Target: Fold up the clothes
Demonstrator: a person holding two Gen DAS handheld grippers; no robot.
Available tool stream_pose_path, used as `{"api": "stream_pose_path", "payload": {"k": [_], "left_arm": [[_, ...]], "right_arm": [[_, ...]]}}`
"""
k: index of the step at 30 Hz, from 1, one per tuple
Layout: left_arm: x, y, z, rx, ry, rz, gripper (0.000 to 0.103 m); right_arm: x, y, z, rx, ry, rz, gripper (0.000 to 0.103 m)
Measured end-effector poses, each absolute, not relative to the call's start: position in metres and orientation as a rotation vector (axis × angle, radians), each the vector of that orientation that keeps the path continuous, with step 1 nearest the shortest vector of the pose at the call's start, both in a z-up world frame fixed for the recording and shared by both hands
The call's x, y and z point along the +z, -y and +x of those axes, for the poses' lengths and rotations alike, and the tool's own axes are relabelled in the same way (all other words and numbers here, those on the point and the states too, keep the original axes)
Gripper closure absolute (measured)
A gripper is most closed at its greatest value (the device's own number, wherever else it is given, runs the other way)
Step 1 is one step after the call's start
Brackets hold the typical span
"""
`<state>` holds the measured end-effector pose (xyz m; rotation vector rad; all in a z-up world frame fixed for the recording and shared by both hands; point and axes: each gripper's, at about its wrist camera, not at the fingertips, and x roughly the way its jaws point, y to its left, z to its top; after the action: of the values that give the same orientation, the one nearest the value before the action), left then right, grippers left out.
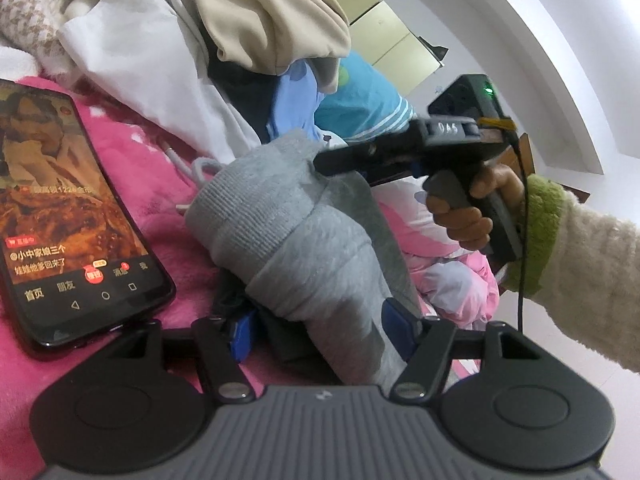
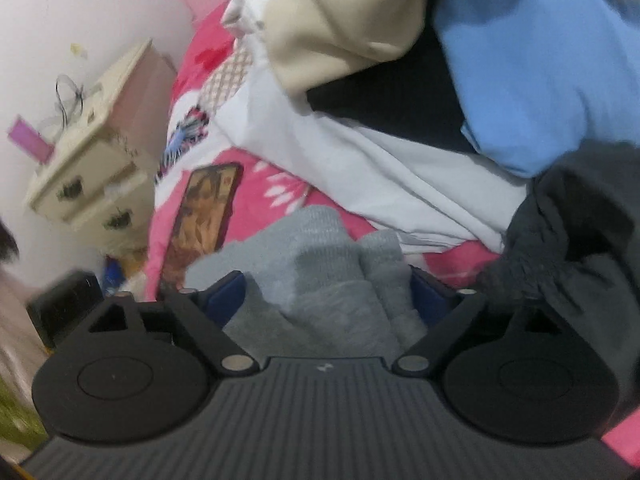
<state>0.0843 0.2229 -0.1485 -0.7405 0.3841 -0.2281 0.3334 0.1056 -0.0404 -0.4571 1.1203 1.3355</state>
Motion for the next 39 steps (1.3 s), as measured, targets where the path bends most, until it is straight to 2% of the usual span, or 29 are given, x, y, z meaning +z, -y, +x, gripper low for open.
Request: {"api": "stream_pose_path", "payload": {"k": [2,3,6,9,10,13,15,18,19,20,21,24,27,33,39], "left_arm": [[-0.149,-0.223,0.085,-0.228,-0.38,-0.743,0.037],[-0.149,-0.224,0.085,-0.228,-0.38,-0.744,0.037],[-0.149,-0.225,0.085,-0.23,-0.378,-0.75,0.037],[-0.148,-0.223,0.085,-0.225,-0.374,-0.74,0.037],[-0.148,-0.223,0.086,-0.223,-0.374,-0.734,0.037],[-0.148,-0.222,0.085,-0.221,-0.372,-0.726,0.037],[-0.148,-0.221,0.085,-0.219,-0.371,-0.723,0.037],[-0.148,-0.22,0.085,-0.215,-0.37,-0.717,0.037],[-0.148,-0.22,0.085,-0.214,-0.37,-0.713,0.037],[-0.148,-0.22,0.085,-0.214,-0.37,-0.712,0.037],[-0.148,-0.22,0.084,-0.213,-0.369,-0.713,0.037],[-0.147,-0.221,0.08,-0.215,-0.35,-0.738,0.037],[-0.147,-0.224,0.078,-0.216,-0.334,-0.757,0.037],[-0.14,-0.228,0.067,-0.182,-0.243,-0.755,0.038],[-0.139,-0.224,0.067,-0.172,-0.242,-0.725,0.036]], "right_arm": [[-0.039,-0.1,0.333,1.281,-1.096,-0.46,0.057],[-0.039,-0.097,0.328,1.278,-1.077,-0.459,0.062],[-0.036,-0.089,0.315,1.271,-1.022,-0.456,0.07],[-0.034,-0.082,0.307,1.281,-0.998,-0.42,0.07],[-0.033,-0.08,0.309,1.275,-0.993,-0.409,0.068],[-0.03,-0.081,0.315,1.248,-0.984,-0.378,0.048],[-0.035,-0.087,0.319,1.25,-1.012,-0.363,0.029],[-0.049,-0.098,0.322,1.259,-1.06,-0.38,0.023],[-0.054,-0.102,0.324,1.261,-1.076,-0.385,0.024],[-0.057,-0.105,0.323,1.264,-1.083,-0.404,0.031],[-0.058,-0.107,0.318,1.266,-1.064,-0.45,0.049],[-0.043,-0.095,0.305,1.316,-0.97,-0.476,0.075],[-0.02,-0.074,0.295,1.375,-0.879,-0.412,0.079],[0.012,-0.046,0.273,1.429,-0.678,-0.252,0.081],[0.0,-0.051,0.301,1.414,-0.578,-0.086,0.081]]}}
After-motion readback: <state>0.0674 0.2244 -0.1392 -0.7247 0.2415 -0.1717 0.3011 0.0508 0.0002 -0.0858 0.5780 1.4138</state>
